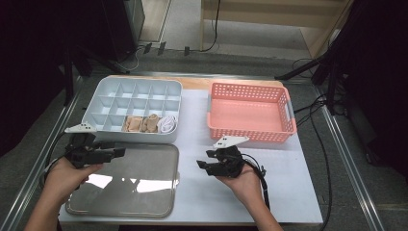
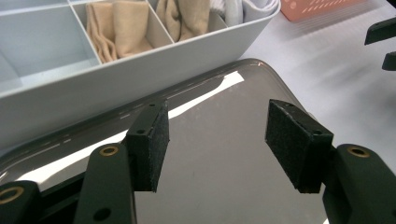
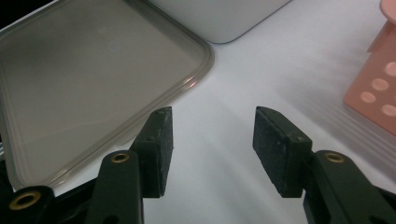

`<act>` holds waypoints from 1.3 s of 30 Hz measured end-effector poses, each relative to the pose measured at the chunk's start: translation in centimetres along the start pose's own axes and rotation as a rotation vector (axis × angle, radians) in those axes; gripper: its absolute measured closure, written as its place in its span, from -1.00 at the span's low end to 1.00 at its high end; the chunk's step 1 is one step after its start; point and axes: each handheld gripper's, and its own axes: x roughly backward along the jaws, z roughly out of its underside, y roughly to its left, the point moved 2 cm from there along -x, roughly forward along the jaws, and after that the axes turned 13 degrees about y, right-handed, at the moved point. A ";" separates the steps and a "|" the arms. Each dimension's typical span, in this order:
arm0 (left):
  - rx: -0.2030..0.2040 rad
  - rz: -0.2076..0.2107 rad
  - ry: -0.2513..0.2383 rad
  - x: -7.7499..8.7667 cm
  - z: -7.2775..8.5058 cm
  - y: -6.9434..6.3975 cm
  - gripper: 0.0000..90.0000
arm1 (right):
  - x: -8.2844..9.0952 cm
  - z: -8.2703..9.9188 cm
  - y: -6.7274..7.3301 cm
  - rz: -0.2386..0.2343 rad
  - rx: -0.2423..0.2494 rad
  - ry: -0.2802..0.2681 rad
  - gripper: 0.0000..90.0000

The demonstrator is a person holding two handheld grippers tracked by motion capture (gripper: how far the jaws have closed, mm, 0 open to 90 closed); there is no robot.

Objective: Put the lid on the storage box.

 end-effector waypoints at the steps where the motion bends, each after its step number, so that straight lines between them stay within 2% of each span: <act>1: 0.007 0.007 0.007 0.0 0.2 0.1 -0.09 | -0.1 -0.1 0.0 0.001 0.005 -0.001 0.09; 8: 0.027 -0.014 0.009 0.5 1.8 0.9 0.05 | -0.8 -0.6 0.8 0.002 0.001 0.002 0.12; 13: 0.063 -0.018 0.014 1.1 3.0 1.6 0.18 | -1.3 -0.5 1.4 -0.005 0.009 0.011 0.17; 18: 0.066 -0.041 0.017 1.3 4.1 2.0 0.19 | -1.6 -0.6 1.8 0.007 0.007 0.016 0.17; 25: 0.085 -0.036 0.014 1.3 5.0 2.4 0.16 | -2.1 -0.6 1.9 0.024 -0.039 0.035 0.21; 32: 0.092 -0.055 0.014 1.6 5.6 2.9 0.13 | -2.5 -0.5 2.5 0.045 -0.066 0.042 0.22; 35: 0.091 -0.068 0.026 1.6 5.9 3.0 0.11 | -2.5 -0.5 2.8 0.060 -0.098 0.045 0.24; 37: 0.098 -0.072 0.035 1.7 6.1 3.2 0.11 | -2.5 -0.4 2.9 0.060 -0.137 0.049 0.24; 39: 0.105 -0.070 0.037 1.8 6.2 3.4 0.11 | -2.7 -0.2 3.2 0.089 -0.151 0.047 0.25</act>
